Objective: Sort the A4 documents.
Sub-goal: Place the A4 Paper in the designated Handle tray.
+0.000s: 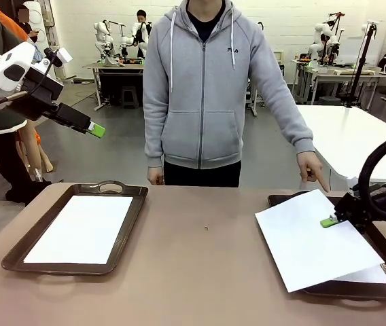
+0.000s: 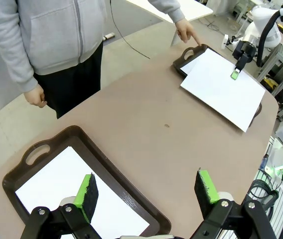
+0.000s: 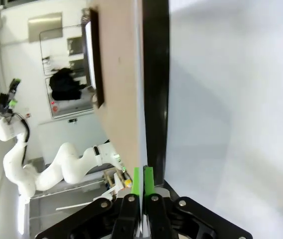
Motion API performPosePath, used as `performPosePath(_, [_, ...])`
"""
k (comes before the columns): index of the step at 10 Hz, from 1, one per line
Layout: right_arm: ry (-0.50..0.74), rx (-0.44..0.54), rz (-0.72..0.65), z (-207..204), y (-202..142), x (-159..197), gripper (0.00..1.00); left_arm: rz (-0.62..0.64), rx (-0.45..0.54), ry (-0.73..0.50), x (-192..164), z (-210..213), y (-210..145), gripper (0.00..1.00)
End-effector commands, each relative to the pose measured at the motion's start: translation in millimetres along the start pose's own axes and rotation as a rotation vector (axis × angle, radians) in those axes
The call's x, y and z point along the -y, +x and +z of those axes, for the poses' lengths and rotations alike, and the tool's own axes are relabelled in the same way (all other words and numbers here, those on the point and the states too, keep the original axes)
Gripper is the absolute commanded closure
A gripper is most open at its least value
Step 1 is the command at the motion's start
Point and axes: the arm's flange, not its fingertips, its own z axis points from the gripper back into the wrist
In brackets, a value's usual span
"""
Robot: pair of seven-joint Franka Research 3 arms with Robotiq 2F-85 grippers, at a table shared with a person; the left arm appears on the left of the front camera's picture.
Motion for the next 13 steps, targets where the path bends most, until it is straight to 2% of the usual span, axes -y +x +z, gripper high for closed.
performPosePath(1, [-0.103,0.057,-0.035,5,-11,-11,0.99,-0.019,0.003,-0.012,-2,0,-2,0.00])
performPosePath(3, [-0.217,0.087,-0.067,10,-13,-12,0.99,-0.019,0.003,-0.012,-2,0,-2,0.00])
performPosePath(7, [-0.457,0.058,-0.126,15,0,-20,0.99,-0.019,0.003,-0.012,-2,0,-2,0.00])
performPosePath(13, [-0.517,0.133,-0.103,20,11,-36,0.99,-0.019,0.003,-0.012,-2,0,-2,0.00])
